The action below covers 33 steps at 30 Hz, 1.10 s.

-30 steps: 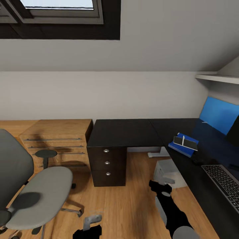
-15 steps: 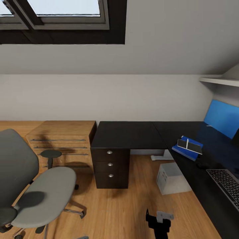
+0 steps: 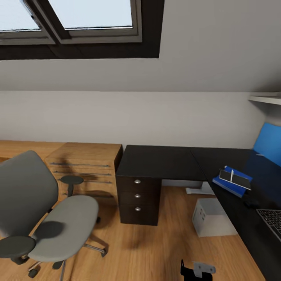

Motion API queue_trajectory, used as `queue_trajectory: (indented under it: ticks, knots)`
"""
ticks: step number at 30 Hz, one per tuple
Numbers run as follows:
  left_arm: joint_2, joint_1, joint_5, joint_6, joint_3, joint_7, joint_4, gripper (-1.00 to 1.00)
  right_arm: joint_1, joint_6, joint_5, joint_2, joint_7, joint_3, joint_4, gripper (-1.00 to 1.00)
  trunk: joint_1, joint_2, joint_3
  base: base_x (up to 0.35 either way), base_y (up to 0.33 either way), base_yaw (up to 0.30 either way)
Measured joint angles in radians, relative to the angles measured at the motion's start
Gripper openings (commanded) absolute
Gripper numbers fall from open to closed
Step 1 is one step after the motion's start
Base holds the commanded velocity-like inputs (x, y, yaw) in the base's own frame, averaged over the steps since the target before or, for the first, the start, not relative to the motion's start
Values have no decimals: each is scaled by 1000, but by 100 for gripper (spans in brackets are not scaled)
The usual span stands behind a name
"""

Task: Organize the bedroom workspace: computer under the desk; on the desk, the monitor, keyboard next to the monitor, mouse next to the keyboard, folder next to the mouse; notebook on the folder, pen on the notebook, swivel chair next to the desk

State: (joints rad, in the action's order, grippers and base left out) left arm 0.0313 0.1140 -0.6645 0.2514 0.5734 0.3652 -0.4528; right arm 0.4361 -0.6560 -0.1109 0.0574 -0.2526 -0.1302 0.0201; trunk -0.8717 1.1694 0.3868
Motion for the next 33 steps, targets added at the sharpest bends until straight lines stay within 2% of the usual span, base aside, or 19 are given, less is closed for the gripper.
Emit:
queue_trajectory:
  ticks: [3,7,12,13,20,28,33]
  knots:
    - [0,0,-3,3,-6,0,2,100,-1,-3,0,8,-1,-1,0,100,12,-21,-10,0,0,255]
    - [-1,0,-24,5,-31,-5,22,100,-20,-20,-16,10,4,-1,-1,100,27,-49,-23,0,0,69]
    - [-2,0,-28,6,-34,-11,50,100,-40,-22,-141,11,14,0,-1,100,42,-77,-36,0,0,11]
    - [-2,0,-28,6,-33,-11,56,100,-41,-23,-147,11,14,0,-1,100,42,-77,-36,0,0,2]
    - [0,0,-29,7,-39,-13,64,100,-41,-24,-154,11,14,0,-1,100,42,-77,-36,-5,0,35]
    - [0,0,-30,1,-35,-14,107,100,-41,-23,-156,19,6,-2,-1,100,42,-77,-36,-292,-71,272]
    - [0,0,-26,-1,-34,-15,110,100,-41,-24,-165,15,5,-1,-2,100,42,-77,-36,-103,-164,279]
